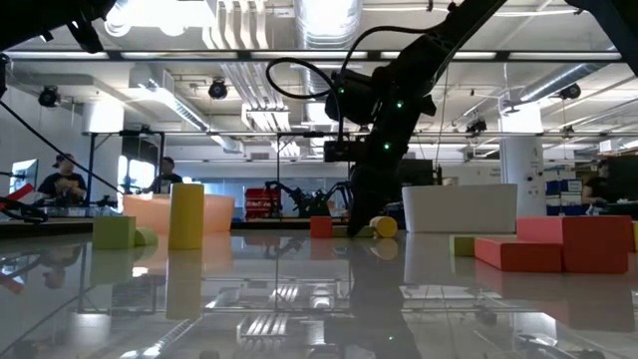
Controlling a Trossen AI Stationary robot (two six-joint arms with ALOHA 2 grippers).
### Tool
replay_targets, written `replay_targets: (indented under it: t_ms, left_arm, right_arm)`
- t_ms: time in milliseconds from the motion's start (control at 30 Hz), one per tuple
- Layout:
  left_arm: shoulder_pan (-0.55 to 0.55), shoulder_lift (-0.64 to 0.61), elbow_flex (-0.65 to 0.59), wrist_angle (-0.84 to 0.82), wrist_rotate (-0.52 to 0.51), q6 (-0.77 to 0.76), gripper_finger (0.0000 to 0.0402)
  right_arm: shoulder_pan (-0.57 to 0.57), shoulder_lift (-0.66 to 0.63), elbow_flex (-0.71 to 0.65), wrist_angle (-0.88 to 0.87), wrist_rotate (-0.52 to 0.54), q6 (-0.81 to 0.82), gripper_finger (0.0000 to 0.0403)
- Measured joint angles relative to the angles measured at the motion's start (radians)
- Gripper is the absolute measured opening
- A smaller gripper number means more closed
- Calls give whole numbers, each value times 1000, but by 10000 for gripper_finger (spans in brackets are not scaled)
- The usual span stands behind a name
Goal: Sort & place blocks by color
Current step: Put the top green rectangular block into the orange bin
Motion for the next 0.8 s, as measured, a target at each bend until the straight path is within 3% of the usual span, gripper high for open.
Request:
replay_targets:
  t_ms: [133, 800]
  left_arm:
    - [0, 0, 0, 0, 0, 0, 6]
    - [0, -1, 0, 0, 0, 0, 6]
  right_arm:
    - [0, -1, 0, 0, 0, 0, 112]
    - [-2, -87, 0, -41, 22, 13, 112]
